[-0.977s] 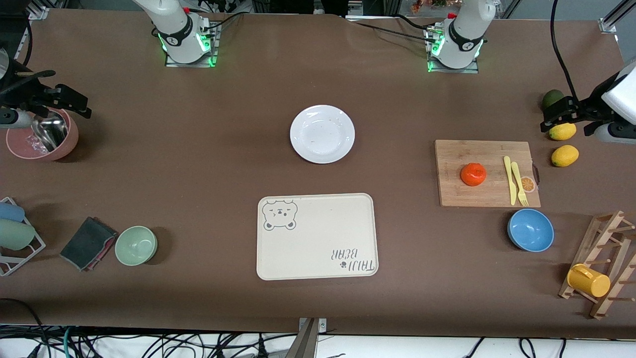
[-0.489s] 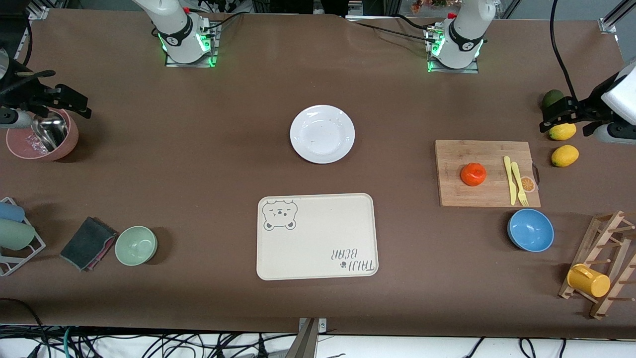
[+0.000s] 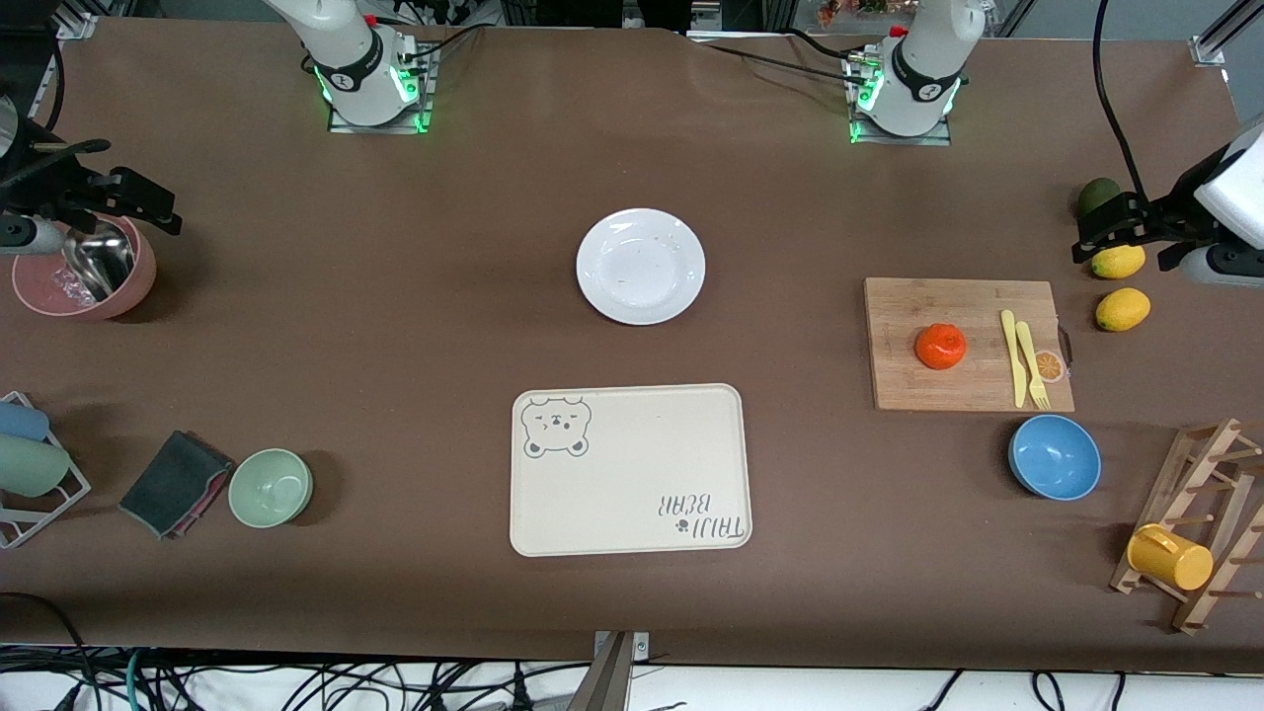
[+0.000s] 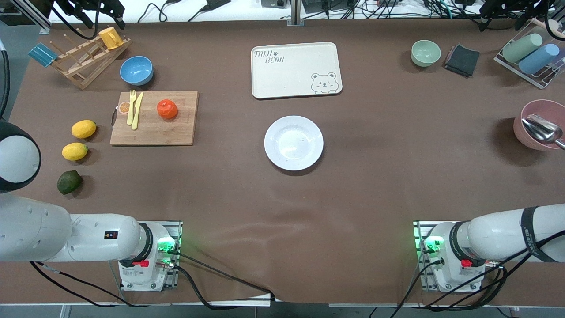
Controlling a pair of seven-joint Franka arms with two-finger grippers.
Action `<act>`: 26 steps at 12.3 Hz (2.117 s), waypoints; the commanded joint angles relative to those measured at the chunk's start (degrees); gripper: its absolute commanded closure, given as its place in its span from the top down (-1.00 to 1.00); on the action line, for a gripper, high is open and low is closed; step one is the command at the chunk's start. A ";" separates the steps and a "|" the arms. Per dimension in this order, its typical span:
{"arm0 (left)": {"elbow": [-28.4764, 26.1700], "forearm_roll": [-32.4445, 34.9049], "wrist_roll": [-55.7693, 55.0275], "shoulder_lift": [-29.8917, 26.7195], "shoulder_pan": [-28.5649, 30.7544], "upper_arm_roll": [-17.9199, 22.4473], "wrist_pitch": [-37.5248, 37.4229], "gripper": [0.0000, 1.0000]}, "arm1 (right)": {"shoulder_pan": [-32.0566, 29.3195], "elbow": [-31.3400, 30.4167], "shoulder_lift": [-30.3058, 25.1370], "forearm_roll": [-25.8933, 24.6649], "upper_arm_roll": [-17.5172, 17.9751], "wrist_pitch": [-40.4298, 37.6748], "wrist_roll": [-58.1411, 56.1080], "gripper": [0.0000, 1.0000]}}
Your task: Place orange and plate with both arms
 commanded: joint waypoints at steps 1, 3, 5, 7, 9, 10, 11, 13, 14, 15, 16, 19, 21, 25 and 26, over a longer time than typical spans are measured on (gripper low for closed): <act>1.65 -1.59 1.44 0.76 0.58 -0.26 -0.92 1.00 | -0.09 -0.49 -0.91 0.26 0.07 -0.10 0.35 1.00; 1.73 -1.59 1.44 0.76 0.49 -0.35 -0.92 1.00 | -0.09 -0.49 -0.99 0.26 0.07 -0.54 0.35 1.00; 1.73 -1.50 1.44 0.76 0.31 -0.35 -0.92 1.00 | -0.09 -0.49 -0.91 0.26 -0.01 -0.45 0.35 1.00; 1.73 -1.50 1.44 0.76 0.23 -0.35 -0.92 1.00 | -0.09 -0.49 -0.91 0.26 0.07 -0.36 0.35 1.00; 1.82 -1.59 1.35 2.68 0.49 -0.35 -0.65 1.00 | -0.09 -0.49 -0.91 0.26 0.16 -0.27 0.43 1.00; 1.82 -1.68 1.26 4.87 0.49 -0.26 -0.65 1.00 | -0.09 -0.49 -0.99 0.26 0.25 -0.45 0.43 1.00; 1.91 -1.59 1.26 8.55 0.40 -0.26 -0.57 1.00 | -0.09 -0.49 -0.99 0.26 0.25 -0.45 0.35 1.00; 4.27 -1.15 1.00 15.51 -1.00 -0.52 -0.31 1.00 | -0.09 -0.49 -0.91 0.26 0.16 -0.45 0.35 1.00; 4.81 -1.85 1.43 17.62 -1.27 -0.53 -0.21 1.00 | -0.09 -0.49 -0.91 0.26 0.16 -0.45 0.35 1.00; 4.20 -2.64 1.44 19.38 -1.62 -0.53 0.40 1.00 | -0.09 -0.49 -0.91 0.26 0.16 -0.45 0.35 1.00; 2.72 -2.47 1.44 21.40 -1.71 -0.53 2.75 1.00 | -0.09 -0.49 -0.91 0.26 0.16 -0.45 0.35 1.00; -6.15 -1.77 0.21 20.02 -1.89 -0.53 11.63 1.00 | -0.09 -0.49 -0.91 0.26 0.16 -0.45 0.35 1.00; -12.99 -1.85 0.03 17.74 -1.89 -0.61 19.08 1.00 | -0.09 -0.49 -0.91 0.26 0.25 -0.36 0.35 1.00; -25.24 -1.77 -2.85 15.88 -1.97 -0.70 34.31 1.00 | -0.09 -0.49 -0.91 0.26 0.25 -0.45 0.43 1.00; -26.03 -1.77 -3.65 16.23 -2.15 -1.05 34.94 1.00 | -0.09 -0.49 -0.99 0.26 0.25 -0.45 0.35 1.00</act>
